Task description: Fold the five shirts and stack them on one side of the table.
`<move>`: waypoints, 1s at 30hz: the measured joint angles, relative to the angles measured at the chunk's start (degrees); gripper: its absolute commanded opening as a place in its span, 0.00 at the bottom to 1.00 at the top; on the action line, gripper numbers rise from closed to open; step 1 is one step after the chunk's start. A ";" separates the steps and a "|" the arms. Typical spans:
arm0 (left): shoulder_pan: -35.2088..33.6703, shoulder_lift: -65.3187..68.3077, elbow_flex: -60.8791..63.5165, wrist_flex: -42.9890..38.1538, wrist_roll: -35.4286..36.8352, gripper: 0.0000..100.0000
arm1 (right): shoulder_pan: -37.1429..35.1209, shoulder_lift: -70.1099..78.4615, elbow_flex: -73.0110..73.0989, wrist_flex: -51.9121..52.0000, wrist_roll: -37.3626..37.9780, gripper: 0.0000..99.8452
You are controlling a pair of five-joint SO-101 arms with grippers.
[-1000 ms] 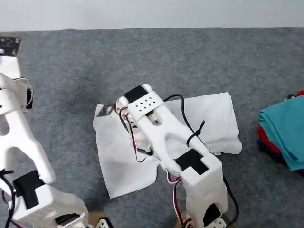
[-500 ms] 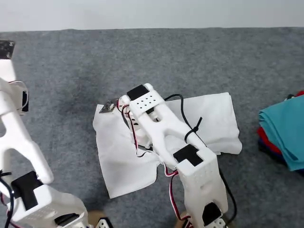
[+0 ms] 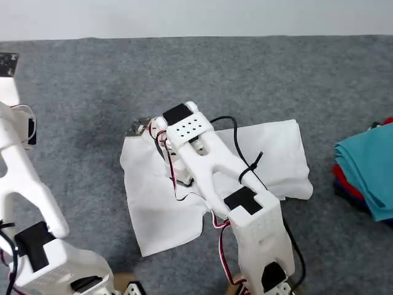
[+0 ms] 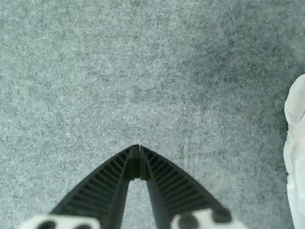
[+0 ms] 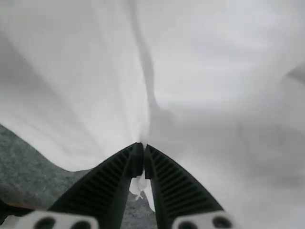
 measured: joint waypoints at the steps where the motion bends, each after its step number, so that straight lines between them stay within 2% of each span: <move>1: 0.00 0.00 0.00 0.00 0.00 0.00 | 0.00 0.00 -0.18 -0.35 0.00 0.01; 7: 0.00 0.00 0.00 -0.35 0.00 0.00 | 0.09 3.69 -0.18 -0.70 0.00 0.04; 12: 0.00 0.00 0.00 -0.53 0.00 0.00 | 0.09 4.31 -1.41 -0.70 0.00 0.24; 15: 0.00 0.00 0.00 -0.53 0.00 0.00 | 0.09 4.22 -4.13 -0.79 0.00 0.30; 21: 0.00 0.00 0.00 -1.41 0.00 0.00 | 0.09 4.04 -8.97 0.44 0.00 0.28; 25: 0.00 0.00 0.00 -1.85 0.00 0.00 | 0.09 4.04 -10.20 5.80 0.00 0.16; 30: 0.00 0.00 0.00 -2.02 0.00 0.00 | 1.23 2.11 -9.23 5.98 0.09 0.00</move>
